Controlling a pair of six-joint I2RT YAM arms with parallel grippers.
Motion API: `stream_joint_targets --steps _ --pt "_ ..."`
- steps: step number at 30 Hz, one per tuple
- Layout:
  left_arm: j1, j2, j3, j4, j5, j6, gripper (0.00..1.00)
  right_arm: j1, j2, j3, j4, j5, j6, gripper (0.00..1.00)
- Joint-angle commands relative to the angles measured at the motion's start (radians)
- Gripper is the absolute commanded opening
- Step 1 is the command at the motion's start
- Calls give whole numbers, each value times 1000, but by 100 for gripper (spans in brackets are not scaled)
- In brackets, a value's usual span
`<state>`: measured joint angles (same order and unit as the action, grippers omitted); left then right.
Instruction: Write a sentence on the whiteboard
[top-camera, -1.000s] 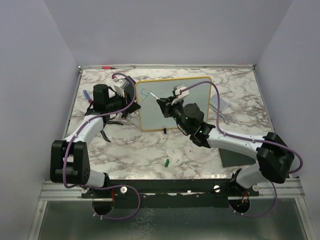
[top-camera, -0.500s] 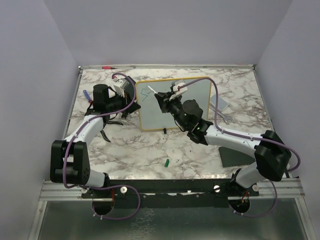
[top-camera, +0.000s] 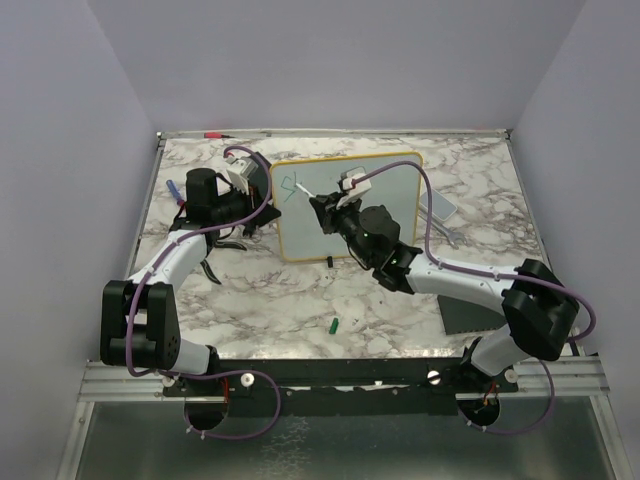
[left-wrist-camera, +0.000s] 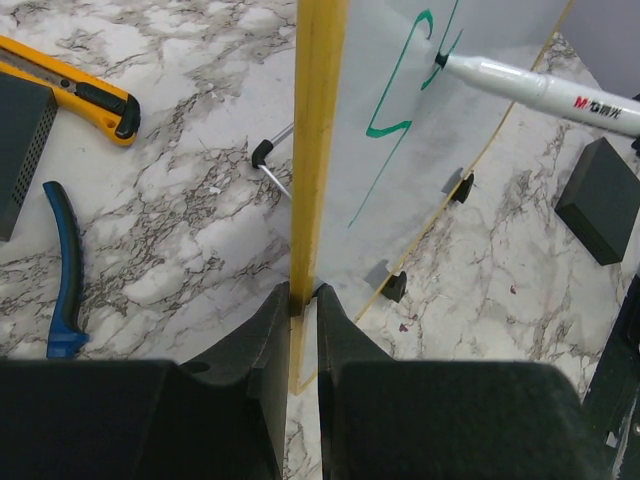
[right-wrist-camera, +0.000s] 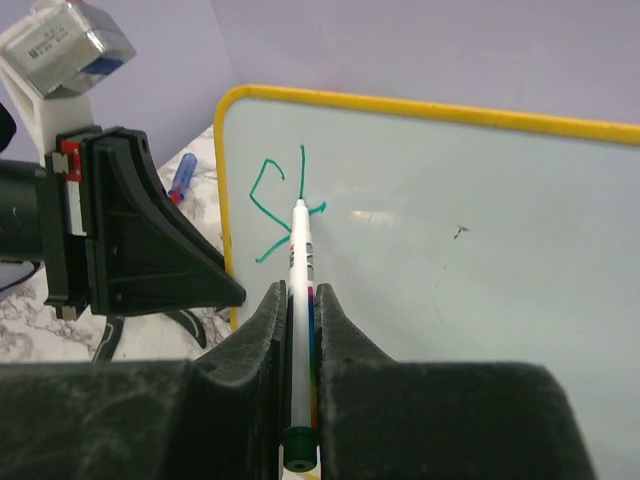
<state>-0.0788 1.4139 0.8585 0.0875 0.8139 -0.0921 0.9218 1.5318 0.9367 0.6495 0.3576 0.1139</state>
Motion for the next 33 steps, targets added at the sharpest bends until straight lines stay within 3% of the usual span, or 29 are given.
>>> stream_joint_targets --steps 1,19,27,33 --pt "2 -24 5 4 -9 11 0 -1 1 -45 -32 17 49 1" --pt "2 -24 5 4 -13 10 0 0 -43 -99 -53 67 76 1" --pt "2 -23 5 3 -16 8 0 0 -138 -143 -4 -35 60 1" --pt "2 -24 4 4 -13 8 0 0 -119 -125 -7 -25 48 1"
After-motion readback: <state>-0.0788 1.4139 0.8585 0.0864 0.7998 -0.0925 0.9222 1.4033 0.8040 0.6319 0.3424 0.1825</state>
